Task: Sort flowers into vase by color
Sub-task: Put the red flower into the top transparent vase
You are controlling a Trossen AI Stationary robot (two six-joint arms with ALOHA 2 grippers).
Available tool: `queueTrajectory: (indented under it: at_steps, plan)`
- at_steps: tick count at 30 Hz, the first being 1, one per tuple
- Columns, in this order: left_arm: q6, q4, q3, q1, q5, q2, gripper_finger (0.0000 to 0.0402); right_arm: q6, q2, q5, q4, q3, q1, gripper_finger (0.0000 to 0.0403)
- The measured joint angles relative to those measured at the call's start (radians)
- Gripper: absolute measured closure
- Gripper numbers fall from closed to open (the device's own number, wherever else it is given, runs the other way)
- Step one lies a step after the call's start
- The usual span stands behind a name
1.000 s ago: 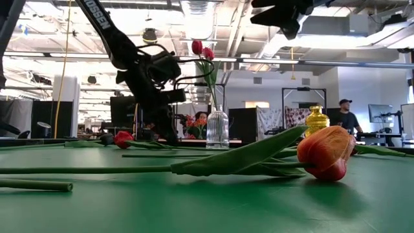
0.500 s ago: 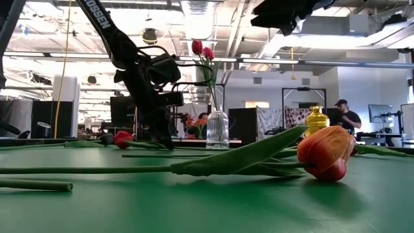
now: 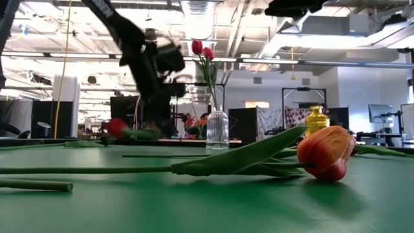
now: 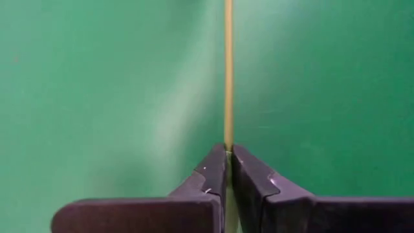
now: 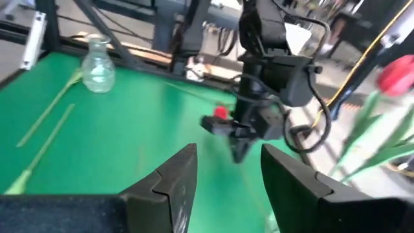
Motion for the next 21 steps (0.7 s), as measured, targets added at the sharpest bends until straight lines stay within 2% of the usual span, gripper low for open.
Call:
queueTrajectory:
  at_steps: [7, 12, 15, 21]
  plan:
    - [-0.116, -0.322, 0.235, -0.015, 0.259, -0.015, 0.0399, -0.189, -0.004, 0.001, 0.026, 0.0, -0.048, 0.0207]
    - [-0.314, -0.338, 0.36, -0.036, 0.406, -0.017, 0.0399, -0.406, 0.035, 0.03, 0.031, 0.0, -0.032, 0.0207]
    - [-0.406, -0.308, 0.429, -0.051, 0.44, -0.017, 0.0399, -0.516, 0.051, 0.149, 0.039, 0.0, 0.003, 0.0207]
    - [-0.549, -0.155, 0.563, -0.082, 0.443, -0.017, 0.0399, -0.718, 0.076, 0.472, 0.049, 0.047, 0.088, 0.0207]
